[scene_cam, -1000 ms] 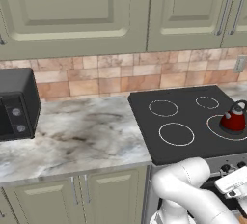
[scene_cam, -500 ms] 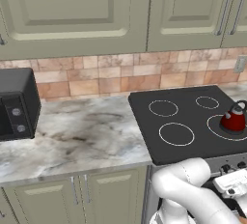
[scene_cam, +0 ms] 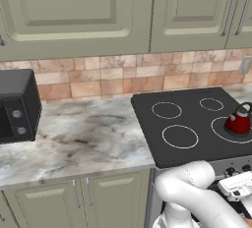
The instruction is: The kettle is done boiling. Turn off the stove, then wait for 300 timesteps before moving the kettle to the dining table.
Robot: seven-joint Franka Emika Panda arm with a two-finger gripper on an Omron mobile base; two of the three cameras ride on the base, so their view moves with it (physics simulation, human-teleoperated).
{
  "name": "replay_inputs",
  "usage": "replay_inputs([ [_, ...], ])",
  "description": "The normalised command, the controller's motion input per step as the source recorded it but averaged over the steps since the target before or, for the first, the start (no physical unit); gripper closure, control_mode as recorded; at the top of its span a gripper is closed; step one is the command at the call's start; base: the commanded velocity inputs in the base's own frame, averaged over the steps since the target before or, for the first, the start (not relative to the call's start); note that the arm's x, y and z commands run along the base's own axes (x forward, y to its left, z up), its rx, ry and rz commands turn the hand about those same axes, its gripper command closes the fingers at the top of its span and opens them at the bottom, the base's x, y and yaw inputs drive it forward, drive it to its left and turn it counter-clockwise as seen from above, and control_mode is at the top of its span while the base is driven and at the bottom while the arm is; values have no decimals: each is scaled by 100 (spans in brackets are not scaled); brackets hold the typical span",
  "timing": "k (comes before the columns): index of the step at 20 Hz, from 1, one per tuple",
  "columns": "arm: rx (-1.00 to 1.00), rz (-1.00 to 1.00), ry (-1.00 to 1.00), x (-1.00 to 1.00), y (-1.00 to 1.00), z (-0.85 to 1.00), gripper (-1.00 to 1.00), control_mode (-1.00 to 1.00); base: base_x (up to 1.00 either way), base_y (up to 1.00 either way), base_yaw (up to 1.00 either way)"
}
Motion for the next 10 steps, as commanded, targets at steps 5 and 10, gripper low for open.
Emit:
replay_inputs([
  [5, 2, 0, 3, 0, 0, -2, -100, -100, 0, 0, 0],
  [10, 2, 0, -1, -17, 0, 0, -100, -100, 0, 0, 0],
])
